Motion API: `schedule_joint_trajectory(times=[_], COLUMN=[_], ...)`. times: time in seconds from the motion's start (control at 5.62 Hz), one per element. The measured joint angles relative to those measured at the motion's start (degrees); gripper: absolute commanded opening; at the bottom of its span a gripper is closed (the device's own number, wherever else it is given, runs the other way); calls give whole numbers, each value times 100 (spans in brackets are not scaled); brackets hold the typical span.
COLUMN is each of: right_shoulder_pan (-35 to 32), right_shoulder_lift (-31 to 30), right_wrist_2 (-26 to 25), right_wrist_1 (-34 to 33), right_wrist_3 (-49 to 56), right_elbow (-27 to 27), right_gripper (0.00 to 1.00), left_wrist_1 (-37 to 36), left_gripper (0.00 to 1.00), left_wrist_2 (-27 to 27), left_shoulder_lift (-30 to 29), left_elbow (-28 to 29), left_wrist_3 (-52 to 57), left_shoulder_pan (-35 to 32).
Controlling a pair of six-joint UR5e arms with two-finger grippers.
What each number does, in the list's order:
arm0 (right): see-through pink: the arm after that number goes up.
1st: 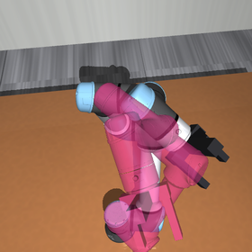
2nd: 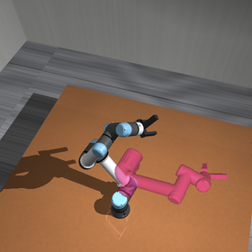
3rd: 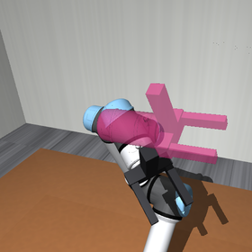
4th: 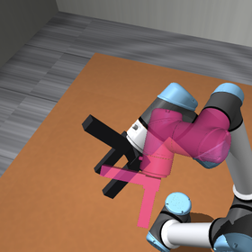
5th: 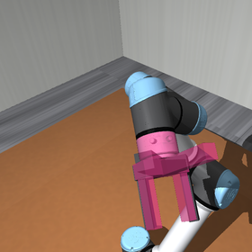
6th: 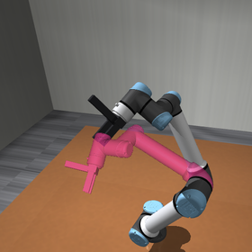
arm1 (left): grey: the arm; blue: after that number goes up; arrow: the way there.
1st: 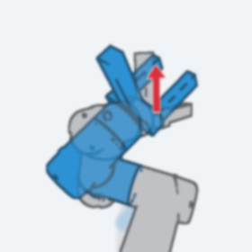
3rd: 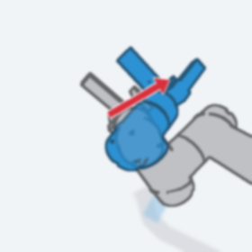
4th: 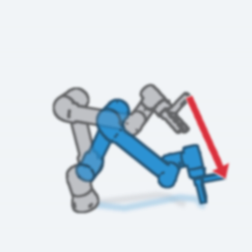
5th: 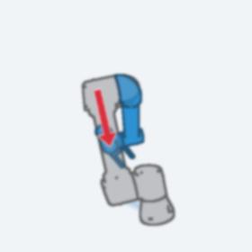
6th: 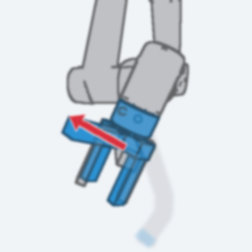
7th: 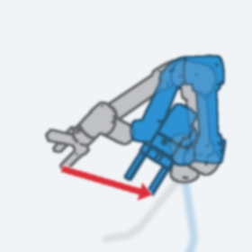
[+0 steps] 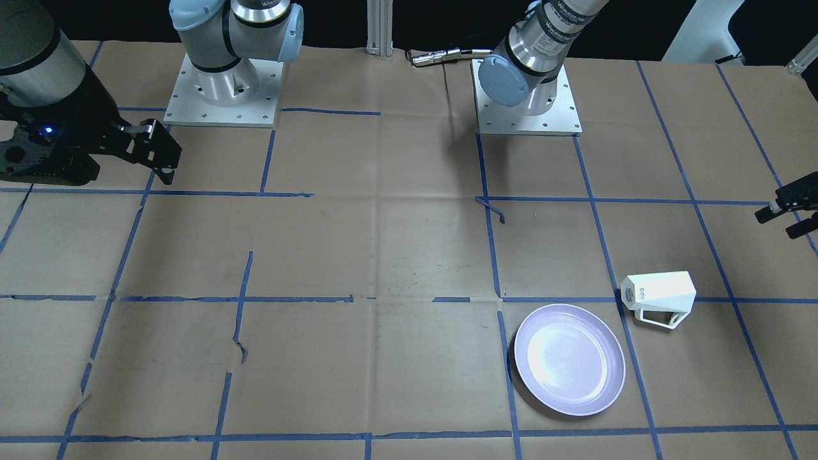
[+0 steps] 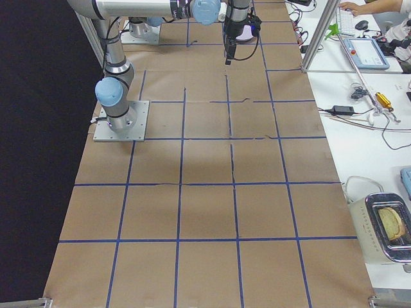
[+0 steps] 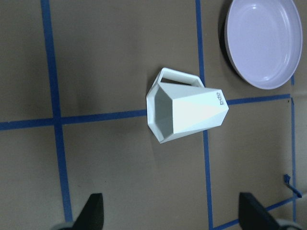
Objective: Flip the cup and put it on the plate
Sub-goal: 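Move the left gripper down beside the white cup lying on its side, then close the left gripper on the white cup's base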
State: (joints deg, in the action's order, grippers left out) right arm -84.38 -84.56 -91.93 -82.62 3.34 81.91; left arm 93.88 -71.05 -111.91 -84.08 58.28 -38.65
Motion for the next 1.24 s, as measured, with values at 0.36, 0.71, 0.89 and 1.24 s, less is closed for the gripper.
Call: schedule_joint_trajectory(times=[0.36, 0.71, 0.89, 1.24], right_shoulder_pan=[4, 1, 0, 0], right_shoulder_lift=[0, 0, 1, 1], right_wrist_2=[0, 0, 0, 0], right_wrist_1=[0, 0, 0, 0], right_wrist_3=[0, 0, 0, 0], right_elbow=[0, 0, 0, 0], right_gripper=[100, 100, 100, 100], left_wrist_1=[7, 140, 380, 695], left_gripper=[98, 98, 98, 73], left_wrist_2=[569, 1105, 1393, 1861], left_shoulder_lift=[-746, -1261, -1397, -1499], left_elbow=[-10, -135, -167, -181], left_wrist_3=[591, 1082, 1233, 1615], left_shoulder_pan=[29, 30, 26, -9])
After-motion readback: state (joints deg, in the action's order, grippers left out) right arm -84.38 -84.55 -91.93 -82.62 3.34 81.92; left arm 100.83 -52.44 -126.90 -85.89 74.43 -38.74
